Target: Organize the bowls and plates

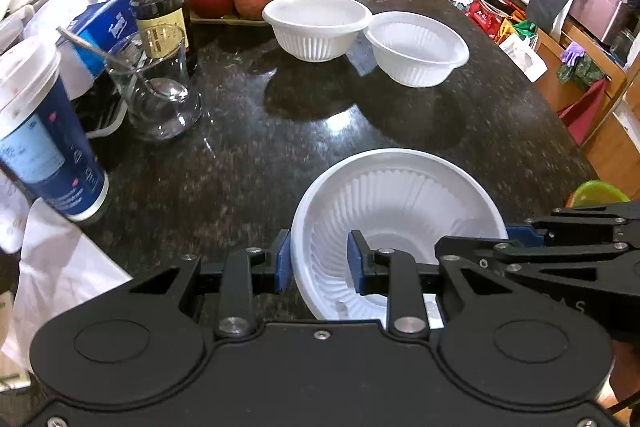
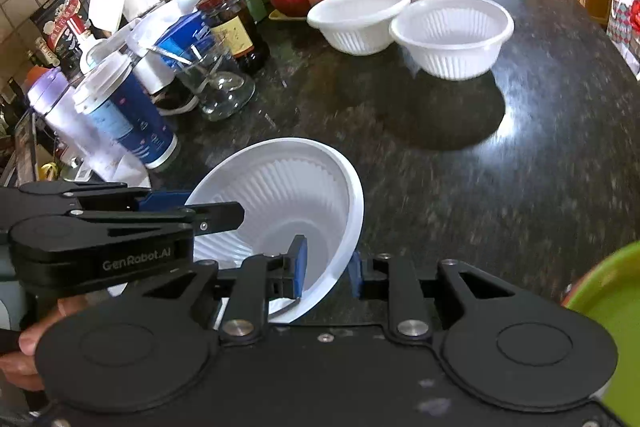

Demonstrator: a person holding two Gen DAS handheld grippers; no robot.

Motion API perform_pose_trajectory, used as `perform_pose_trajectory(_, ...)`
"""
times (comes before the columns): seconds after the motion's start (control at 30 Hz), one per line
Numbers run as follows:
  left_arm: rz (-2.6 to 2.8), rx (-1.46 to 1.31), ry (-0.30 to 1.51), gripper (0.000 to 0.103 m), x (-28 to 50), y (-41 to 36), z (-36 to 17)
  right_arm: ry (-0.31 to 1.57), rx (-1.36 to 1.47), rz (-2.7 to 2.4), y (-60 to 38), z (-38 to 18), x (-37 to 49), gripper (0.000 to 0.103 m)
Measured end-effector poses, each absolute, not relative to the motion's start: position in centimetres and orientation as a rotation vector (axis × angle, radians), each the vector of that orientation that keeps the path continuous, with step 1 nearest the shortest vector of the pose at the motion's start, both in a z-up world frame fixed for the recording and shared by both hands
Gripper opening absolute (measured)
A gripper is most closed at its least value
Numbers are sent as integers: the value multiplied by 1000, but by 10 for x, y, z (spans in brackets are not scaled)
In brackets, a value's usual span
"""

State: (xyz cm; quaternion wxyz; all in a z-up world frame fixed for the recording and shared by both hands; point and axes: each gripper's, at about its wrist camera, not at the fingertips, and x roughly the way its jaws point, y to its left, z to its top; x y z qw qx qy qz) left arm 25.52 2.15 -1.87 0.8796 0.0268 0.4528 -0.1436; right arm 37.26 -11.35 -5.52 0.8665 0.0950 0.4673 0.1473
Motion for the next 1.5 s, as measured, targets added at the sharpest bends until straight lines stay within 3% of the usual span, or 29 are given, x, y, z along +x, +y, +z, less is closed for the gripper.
perform_pose_trajectory(0.7, -291, 34, 910, 38, 248, 26, -25, 936, 188, 231, -110, -60, 359, 26)
perform_pose_trajectory(1.5, -244, 20, 898, 38, 263, 20, 19, 807, 238, 215, -196, -3, 349, 29)
